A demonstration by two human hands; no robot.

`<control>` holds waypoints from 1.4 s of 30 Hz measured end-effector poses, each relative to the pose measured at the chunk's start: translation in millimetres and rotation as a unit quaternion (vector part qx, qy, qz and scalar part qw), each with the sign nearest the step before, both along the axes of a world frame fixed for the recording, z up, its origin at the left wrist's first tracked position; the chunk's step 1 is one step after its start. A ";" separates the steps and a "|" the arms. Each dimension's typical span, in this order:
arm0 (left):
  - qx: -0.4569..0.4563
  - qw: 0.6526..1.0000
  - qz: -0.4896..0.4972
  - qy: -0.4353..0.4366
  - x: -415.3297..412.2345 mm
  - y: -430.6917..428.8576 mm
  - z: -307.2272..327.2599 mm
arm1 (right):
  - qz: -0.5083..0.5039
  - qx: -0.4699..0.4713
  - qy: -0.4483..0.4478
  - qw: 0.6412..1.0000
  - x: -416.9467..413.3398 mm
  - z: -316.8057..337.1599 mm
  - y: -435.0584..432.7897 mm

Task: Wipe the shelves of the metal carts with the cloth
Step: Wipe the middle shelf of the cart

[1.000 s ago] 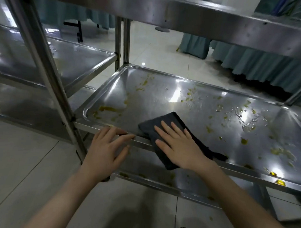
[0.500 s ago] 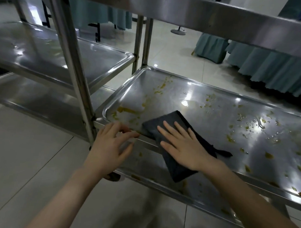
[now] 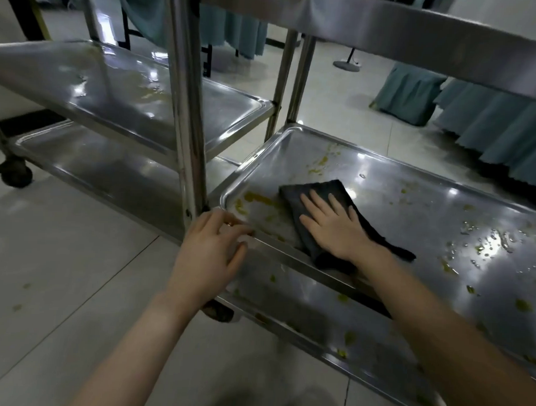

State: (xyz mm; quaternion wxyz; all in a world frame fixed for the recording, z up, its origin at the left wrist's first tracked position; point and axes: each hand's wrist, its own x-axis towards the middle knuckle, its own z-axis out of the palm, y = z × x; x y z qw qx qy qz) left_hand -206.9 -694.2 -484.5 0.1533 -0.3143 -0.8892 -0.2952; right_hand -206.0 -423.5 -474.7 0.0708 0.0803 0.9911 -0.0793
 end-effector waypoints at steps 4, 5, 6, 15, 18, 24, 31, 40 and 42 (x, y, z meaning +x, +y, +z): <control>-0.013 1.000 0.026 -0.009 -2.0 -7.2 -1.6 | 0.138 -0.036 0.049 0.989 50.8 -14.2 -17.5; -0.019 0.999 0.024 -0.012 -1.6 -6.8 -1.9 | 0.144 -0.040 0.053 0.987 49.5 -15.7 -16.6; -0.022 0.999 0.026 -0.016 -1.2 -6.7 -1.9 | 0.141 -0.036 0.055 0.988 42.0 -15.8 -14.7; -0.007 0.999 0.002 -0.049 -6.3 -16.0 3.1 | -0.048 -0.014 0.006 0.999 -85.0 -0.4 -16.5; 0.016 0.999 -0.004 -0.045 -13.0 -20.4 6.7 | 0.084 0.003 0.020 0.996 -44.4 -7.5 -38.2; 0.006 0.998 0.045 -0.041 -13.2 -16.4 -1.0 | 0.188 -0.048 0.062 0.979 -0.1 -12.0 -50.7; 0.015 0.997 0.042 -0.058 -13.8 -16.0 3.2 | -0.027 -0.053 0.018 0.998 -119.1 1.2 -48.1; 0.091 0.989 0.061 -0.099 -12.9 -8.3 10.9 | 0.226 -0.060 0.047 0.971 -26.6 -16.2 -76.3; 0.084 0.989 0.071 -0.095 -13.4 -6.4 10.4 | 0.205 -0.061 0.045 0.976 -39.4 -13.0 -74.4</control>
